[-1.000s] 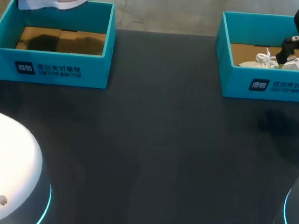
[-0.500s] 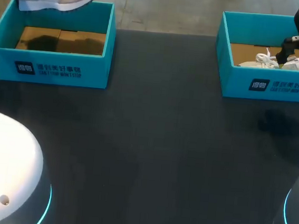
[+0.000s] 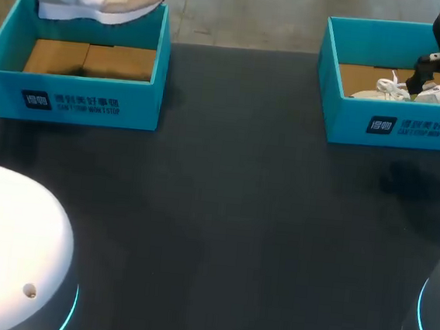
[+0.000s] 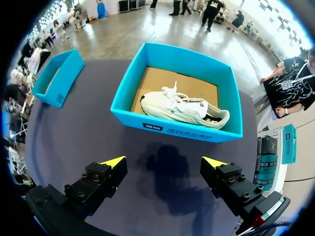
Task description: Take the shoe out of the shoebox, open the shoe tongue, remove and reinsert the insole, then place the shoe into the shoebox
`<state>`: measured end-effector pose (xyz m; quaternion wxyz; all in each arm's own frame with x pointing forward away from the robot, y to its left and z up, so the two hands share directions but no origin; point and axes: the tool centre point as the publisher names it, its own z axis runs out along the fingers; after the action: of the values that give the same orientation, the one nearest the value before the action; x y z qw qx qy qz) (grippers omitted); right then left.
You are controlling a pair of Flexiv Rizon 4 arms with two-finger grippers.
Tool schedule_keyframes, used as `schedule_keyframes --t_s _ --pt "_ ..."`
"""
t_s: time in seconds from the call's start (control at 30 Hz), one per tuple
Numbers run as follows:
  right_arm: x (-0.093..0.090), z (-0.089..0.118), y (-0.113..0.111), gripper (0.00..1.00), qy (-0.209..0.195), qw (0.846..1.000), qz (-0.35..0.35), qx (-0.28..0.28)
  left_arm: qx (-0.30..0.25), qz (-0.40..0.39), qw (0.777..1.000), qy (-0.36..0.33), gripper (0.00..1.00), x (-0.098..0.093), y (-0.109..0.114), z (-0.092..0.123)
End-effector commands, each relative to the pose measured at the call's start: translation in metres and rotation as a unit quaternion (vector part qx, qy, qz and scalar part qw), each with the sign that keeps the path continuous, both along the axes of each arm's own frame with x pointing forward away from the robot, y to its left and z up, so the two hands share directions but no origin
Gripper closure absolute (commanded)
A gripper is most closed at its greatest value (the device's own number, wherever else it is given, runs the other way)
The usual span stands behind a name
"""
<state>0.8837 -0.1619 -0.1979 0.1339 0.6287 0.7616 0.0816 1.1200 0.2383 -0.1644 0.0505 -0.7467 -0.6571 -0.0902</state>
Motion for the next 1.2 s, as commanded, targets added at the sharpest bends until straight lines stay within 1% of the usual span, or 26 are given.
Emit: schedule_keyframes --t_s 0.03,0.13,0.53,0.8,0.97,1.1,1.2 --pt "0.000 -0.001 -0.001 0.00 0.000 1.000 0.001 0.001 0.019 -0.011 0.998 -0.052 1.00 -0.054 -0.011 0.011" --pt "0.000 -0.001 -0.001 0.00 0.000 1.000 0.001 0.001 0.023 -0.012 0.998 -0.058 1.00 -0.068 -0.020 0.015" --pt "0.000 -0.001 -0.001 0.00 0.000 1.000 0.001 0.001 0.019 -0.029 0.996 -0.081 1.00 -0.133 -0.057 0.031" --pt "0.000 -0.001 -0.001 0.00 0.000 1.000 0.001 0.001 0.007 -0.035 0.996 -0.082 1.00 -0.162 -0.067 0.035" --pt "0.000 -0.001 -0.001 0.00 0.000 1.000 0.001 0.001 0.009 -0.040 0.996 -0.077 1.00 -0.184 -0.077 0.034" --pt "0.000 -0.001 -0.001 0.00 0.000 1.000 0.001 0.001 0.017 -0.053 0.996 -0.074 1.00 -0.196 -0.085 0.031" --pt "0.000 -0.001 -0.001 0.00 0.000 1.000 0.001 0.001 0.011 -0.056 0.996 -0.072 1.00 -0.204 -0.089 0.032"
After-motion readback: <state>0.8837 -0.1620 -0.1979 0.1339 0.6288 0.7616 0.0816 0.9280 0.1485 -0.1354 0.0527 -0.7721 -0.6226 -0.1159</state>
